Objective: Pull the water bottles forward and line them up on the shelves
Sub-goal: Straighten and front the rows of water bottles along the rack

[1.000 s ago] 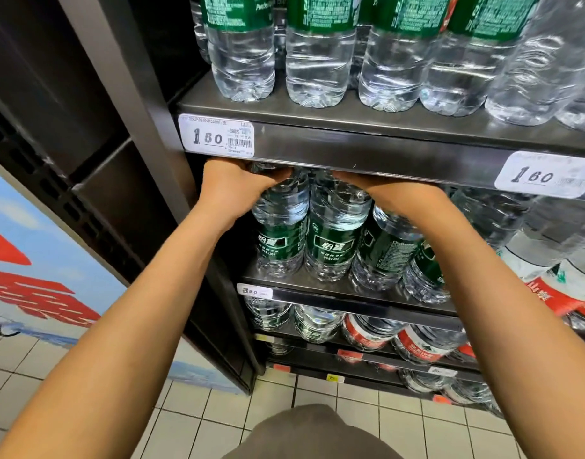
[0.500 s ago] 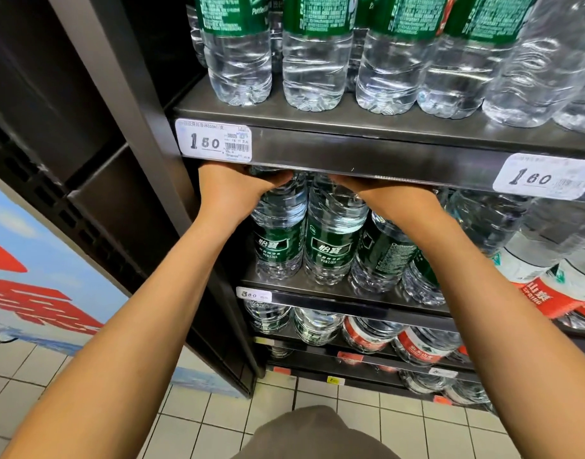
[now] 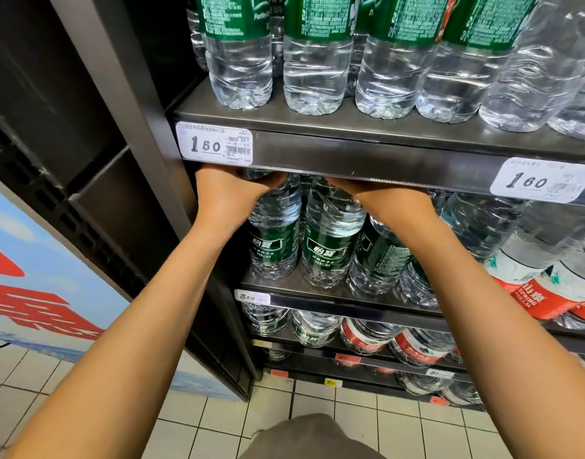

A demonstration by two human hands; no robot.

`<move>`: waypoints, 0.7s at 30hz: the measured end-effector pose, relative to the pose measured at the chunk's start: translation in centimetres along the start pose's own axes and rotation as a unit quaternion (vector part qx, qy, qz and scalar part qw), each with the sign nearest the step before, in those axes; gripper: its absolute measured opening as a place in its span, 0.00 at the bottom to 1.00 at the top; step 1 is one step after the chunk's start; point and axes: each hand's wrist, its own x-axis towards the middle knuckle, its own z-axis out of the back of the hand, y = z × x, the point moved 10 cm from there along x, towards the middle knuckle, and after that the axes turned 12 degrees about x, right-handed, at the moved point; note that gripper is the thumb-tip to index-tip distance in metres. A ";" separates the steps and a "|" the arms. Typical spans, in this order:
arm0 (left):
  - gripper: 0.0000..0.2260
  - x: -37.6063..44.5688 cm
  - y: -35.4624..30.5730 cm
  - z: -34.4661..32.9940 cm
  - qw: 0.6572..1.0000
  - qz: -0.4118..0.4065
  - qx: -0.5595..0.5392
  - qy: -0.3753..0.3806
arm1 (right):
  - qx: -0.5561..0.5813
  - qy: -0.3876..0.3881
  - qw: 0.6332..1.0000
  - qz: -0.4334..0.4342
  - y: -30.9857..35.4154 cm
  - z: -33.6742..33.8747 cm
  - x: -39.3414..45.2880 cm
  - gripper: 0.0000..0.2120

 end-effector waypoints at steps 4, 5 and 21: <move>0.29 -0.1 -0.2 0.1 0.999 -0.023 0.034 -0.001 | -0.024 -0.005 1.000 -0.004 -0.7 -0.1 0.1 0.41; 0.28 -0.1 -0.2 0.1 0.999 -0.027 0.044 -0.005 | -0.076 -0.030 0.997 0.012 -0.7 0.3 -0.1 0.37; 0.15 -4.4 -1.5 -0.1 0.966 -0.048 0.246 -0.065 | -0.086 -0.159 0.967 0.180 0.0 3.0 -2.9 0.26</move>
